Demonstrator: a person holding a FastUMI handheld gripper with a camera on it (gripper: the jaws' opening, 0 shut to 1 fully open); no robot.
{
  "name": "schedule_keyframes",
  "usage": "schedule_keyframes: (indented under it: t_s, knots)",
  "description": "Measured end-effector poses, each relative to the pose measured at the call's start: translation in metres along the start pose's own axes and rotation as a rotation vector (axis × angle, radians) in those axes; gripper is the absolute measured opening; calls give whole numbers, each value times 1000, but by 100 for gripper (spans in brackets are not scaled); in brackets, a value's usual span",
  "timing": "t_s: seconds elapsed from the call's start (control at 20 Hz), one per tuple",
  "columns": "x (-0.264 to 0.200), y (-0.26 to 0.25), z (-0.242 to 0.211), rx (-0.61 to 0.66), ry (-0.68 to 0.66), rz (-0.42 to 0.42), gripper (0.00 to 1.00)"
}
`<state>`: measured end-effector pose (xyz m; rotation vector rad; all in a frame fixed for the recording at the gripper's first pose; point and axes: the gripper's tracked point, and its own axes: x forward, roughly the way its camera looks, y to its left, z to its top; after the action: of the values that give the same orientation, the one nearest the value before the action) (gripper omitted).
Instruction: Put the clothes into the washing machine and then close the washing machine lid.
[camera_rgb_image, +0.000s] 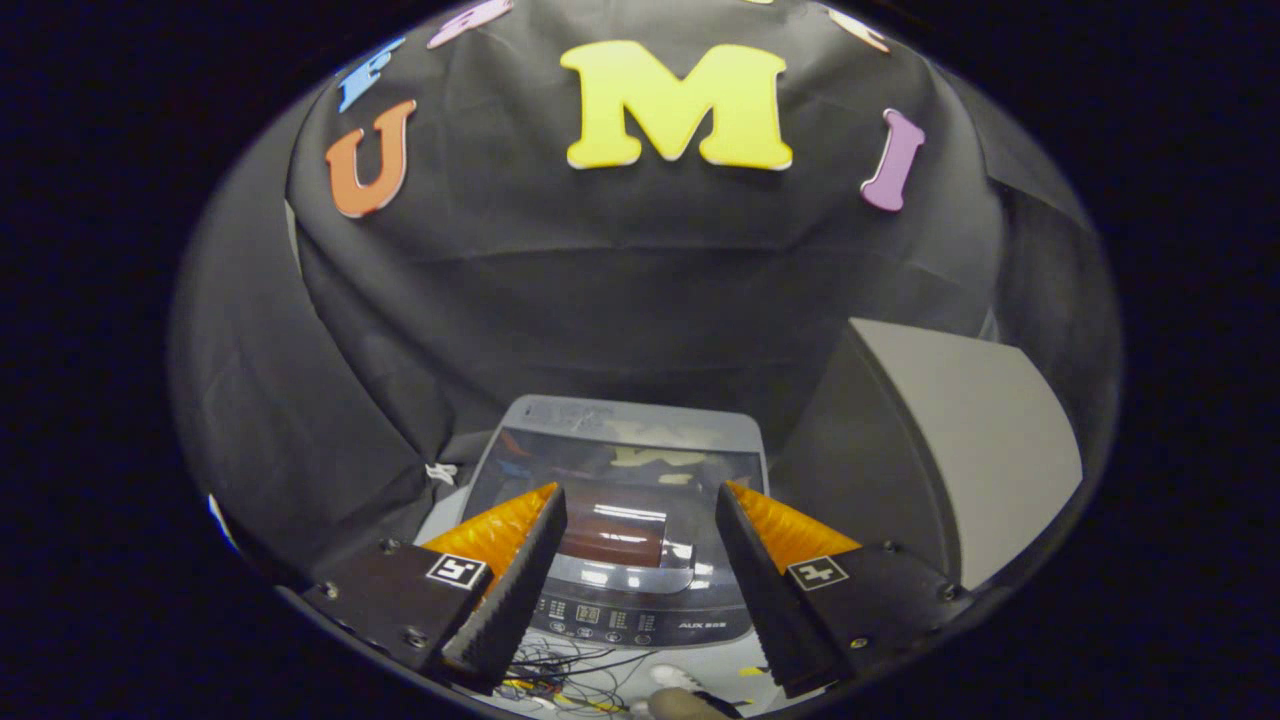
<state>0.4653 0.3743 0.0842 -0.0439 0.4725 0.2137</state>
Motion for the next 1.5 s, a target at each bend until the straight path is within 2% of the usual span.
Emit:
schedule_keyframes:
  t_s: [0.35,0.5,0.7,0.9,1.15,1.35,1.5]
  knots:
    - [-150,-75,51,18,-338,20,94]
    - [-206,-120,48,27,-445,-2,100]
    - [-261,-190,28,58,-522,-73,100]
    - [-286,-267,-13,98,-533,-150,100]
    - [-304,-342,-73,80,-534,-205,100]
    - [-306,-371,-128,17,-514,-215,100]
    - [-307,-378,-165,-7,-493,-189,100]
